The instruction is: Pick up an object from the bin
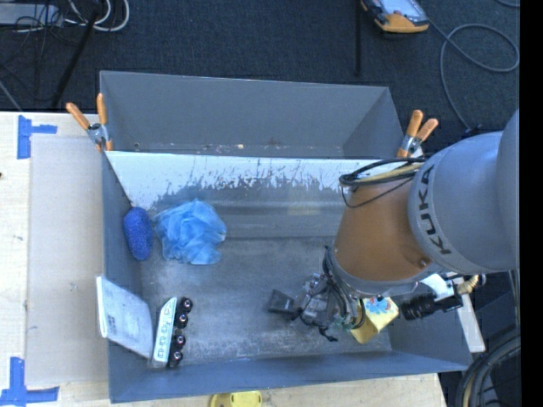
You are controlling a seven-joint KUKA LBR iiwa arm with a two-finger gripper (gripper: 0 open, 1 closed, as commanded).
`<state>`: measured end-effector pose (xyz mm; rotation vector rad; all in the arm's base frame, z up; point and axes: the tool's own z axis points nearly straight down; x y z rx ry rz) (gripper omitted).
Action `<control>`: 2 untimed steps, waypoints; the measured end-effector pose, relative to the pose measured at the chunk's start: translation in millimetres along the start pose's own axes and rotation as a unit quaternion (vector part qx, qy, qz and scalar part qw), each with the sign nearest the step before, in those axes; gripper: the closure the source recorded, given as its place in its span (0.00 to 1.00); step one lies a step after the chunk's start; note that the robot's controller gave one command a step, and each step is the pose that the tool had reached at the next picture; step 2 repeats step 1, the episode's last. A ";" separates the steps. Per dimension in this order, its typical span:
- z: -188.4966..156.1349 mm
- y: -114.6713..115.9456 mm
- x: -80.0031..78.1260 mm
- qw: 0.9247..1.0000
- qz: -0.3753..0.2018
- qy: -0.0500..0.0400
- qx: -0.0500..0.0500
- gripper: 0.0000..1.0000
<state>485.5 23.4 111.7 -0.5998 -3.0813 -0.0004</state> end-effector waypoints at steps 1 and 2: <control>-8.7 0.0 0.0 1.000 0.000 -0.002 -0.001 1.00; -8.7 0.0 0.0 1.000 0.000 -0.002 -0.001 1.00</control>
Offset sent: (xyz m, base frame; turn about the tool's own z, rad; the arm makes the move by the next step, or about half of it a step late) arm 0.0000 0.0000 0.0333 0.0000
